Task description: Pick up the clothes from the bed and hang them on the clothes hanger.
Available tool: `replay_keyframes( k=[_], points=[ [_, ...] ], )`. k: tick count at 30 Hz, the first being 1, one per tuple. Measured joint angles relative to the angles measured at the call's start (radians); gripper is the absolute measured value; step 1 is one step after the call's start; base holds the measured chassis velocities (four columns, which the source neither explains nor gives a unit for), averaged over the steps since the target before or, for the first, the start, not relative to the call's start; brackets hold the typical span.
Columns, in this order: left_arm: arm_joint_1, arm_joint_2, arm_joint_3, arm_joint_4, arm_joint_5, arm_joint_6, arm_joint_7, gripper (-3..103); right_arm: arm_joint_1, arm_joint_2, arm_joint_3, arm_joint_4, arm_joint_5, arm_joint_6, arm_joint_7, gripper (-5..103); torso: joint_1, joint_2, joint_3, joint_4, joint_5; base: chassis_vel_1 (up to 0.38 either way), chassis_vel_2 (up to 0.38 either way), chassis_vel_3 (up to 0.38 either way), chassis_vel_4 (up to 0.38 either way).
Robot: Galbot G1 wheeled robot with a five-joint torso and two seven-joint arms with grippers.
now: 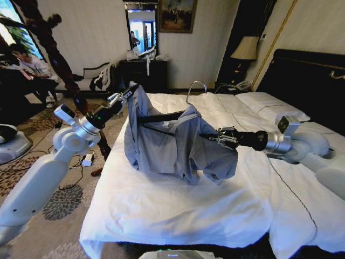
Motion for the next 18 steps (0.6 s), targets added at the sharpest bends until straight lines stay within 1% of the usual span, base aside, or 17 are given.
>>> replay_keyframes(
  k=[2,8,10,12,15,18],
  points=[
    [0.022,-0.008,0.024,-0.016,0.031,0.000,0.006,0,-0.002,-0.001,-0.002,0.002,0.000,0.000,0.004,16,0.000,0.000,0.000,-0.0003,0.0000,0.000,0.000,0.000,0.000],
    [0.033,-0.013,0.061,-0.022,0.057,0.001,0.009,0,-0.003,-0.002,-0.007,0.014,0.007,0.000,0.006,16,0.000,0.000,0.000,-0.0003,0.0001,0.000,0.000,0.000,0.000],
    [0.032,-0.014,0.078,-0.041,0.057,0.001,0.007,0,-0.006,-0.003,-0.010,0.025,0.006,0.000,0.039,16,0.000,0.000,0.000,-0.0002,0.0001,0.000,0.000,0.000,0.000],
    [0.031,-0.015,0.080,-0.045,0.057,0.001,0.007,0,-0.006,-0.003,-0.011,0.026,0.005,-0.001,0.046,16,0.000,0.000,0.000,-0.0003,0.0001,0.000,0.000,0.000,0.000],
    [0.021,-0.015,0.086,-0.074,0.055,0.005,0.003,0,-0.008,-0.005,-0.013,0.033,-0.008,-0.011,0.094,16,0.000,0.000,0.000,-0.0004,0.0002,0.000,0.000,0.000,0.000],
    [0.016,-0.011,0.087,-0.091,0.048,0.011,0.003,0,-0.008,-0.006,-0.014,0.035,-0.017,-0.014,0.111,16,0.000,0.000,0.000,-0.0003,0.0001,0.000,0.000,0.000,0.000]
  ],
)
